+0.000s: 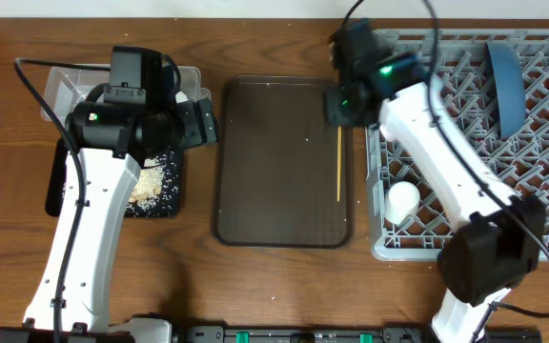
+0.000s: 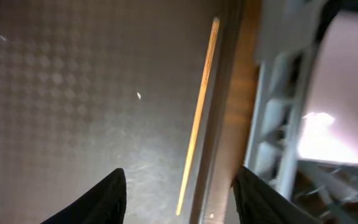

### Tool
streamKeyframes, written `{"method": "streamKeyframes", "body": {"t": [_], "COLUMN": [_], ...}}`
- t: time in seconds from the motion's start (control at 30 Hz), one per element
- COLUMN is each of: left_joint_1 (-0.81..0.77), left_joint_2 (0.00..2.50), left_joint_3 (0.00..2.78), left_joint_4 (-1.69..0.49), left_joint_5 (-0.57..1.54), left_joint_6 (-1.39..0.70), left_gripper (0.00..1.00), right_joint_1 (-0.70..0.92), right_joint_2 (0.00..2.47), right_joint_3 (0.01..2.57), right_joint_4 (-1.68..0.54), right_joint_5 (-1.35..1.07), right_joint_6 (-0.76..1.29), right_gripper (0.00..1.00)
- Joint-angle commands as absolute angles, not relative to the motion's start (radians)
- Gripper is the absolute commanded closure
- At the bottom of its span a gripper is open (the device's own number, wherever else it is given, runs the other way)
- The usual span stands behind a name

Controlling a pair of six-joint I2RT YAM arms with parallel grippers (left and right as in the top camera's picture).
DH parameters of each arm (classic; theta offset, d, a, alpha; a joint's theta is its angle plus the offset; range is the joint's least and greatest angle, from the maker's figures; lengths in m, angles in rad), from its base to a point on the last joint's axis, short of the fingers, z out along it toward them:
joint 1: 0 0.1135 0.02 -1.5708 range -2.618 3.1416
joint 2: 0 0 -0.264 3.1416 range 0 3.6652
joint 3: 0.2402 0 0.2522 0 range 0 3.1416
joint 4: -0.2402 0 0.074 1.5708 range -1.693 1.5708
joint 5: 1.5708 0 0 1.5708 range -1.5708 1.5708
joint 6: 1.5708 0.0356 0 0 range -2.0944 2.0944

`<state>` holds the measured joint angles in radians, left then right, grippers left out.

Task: Sort waste into correct bins and load items into the dishwasher rack
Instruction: 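Grasp the remaining wooden chopstick on the brown tray with the right gripper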

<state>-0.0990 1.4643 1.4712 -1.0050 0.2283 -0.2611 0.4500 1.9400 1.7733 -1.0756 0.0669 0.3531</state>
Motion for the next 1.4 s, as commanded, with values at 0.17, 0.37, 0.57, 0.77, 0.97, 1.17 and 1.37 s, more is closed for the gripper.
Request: {"method": "streamKeyframes", "body": {"t": [0.17, 0.37, 0.57, 0.77, 0.97, 1.17, 1.37], "left_joint_1": [-0.095, -0.095, -0.095, -0.095, -0.095, -0.095, -0.095], "left_joint_2": [1.470, 1.470, 1.470, 1.470, 1.470, 1.470, 1.470], "left_joint_3": [1.477, 1.477, 1.477, 1.477, 1.477, 1.477, 1.477], "left_joint_4": [-1.005, -1.005, -1.005, -1.005, -1.005, -1.005, -1.005], "left_joint_5": [0.216, 0.216, 0.216, 0.216, 0.216, 0.216, 0.216], "left_joint_6": [-0.252, -0.252, -0.252, -0.252, -0.252, -0.252, -0.252], "left_gripper": [0.10, 0.10, 0.10, 0.10, 0.10, 0.10, 0.10], "right_joint_1": [0.488, 0.488, 0.488, 0.487, 0.488, 0.478, 0.479], "right_joint_2": [2.114, 2.202, 2.259, 2.276, 2.287, 2.312, 2.307], "right_joint_3": [1.747, 1.747, 1.747, 1.747, 1.746, 1.747, 1.776], "right_joint_4": [-1.069, -1.073, -1.078, -1.083, -1.093, -1.092, -1.106], "right_joint_5": [0.131, 0.130, 0.126, 0.101, 0.096, 0.051, 0.028], "right_joint_6": [0.494, 0.502, 0.501, 0.488, 0.487, 0.448, 0.402], "right_gripper": [0.51, 0.52, 0.53, 0.65, 0.82, 0.96, 0.99]}}
